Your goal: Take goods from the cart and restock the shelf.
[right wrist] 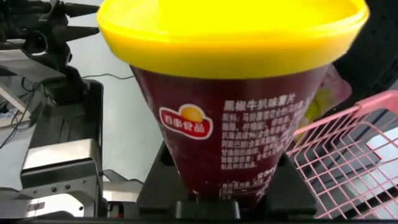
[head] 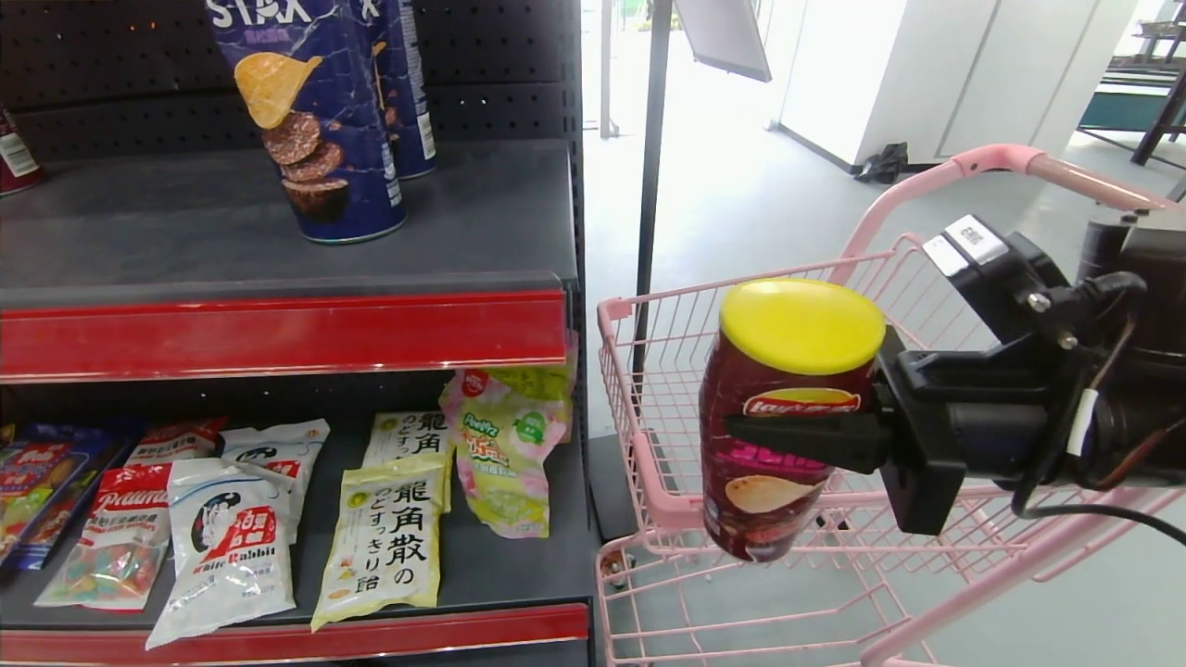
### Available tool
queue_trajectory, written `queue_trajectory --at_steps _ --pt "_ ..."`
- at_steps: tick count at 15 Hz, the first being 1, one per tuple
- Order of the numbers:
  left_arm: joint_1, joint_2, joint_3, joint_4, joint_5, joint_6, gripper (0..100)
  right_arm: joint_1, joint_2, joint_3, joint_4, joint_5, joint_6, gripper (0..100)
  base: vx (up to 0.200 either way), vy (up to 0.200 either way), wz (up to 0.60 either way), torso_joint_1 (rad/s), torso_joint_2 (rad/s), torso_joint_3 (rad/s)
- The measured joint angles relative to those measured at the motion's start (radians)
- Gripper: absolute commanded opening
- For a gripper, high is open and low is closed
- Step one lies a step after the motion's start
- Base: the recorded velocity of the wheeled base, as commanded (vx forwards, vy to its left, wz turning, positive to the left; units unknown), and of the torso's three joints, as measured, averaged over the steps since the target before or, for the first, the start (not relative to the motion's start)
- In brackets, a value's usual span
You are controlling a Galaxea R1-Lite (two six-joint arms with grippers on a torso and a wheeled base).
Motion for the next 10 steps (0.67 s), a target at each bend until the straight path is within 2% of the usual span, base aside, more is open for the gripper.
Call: queue_trajectory --at_steps 5,10 --pt "0.0 0.0 0.0 -0.001 0.0 0.0 100 -0.009 -0.012 -0.102 0.145 0.001 0.001 0 0.0 0.0 0.0 0.0 0.0 0.0" --pt "0.0 0.0 0.0 -0.001 0.0 0.0 100 -0.008 -0.018 -0.123 0.167 0.0 0.004 0 0.0 0.0 0.0 0.0 0.0 0.0"
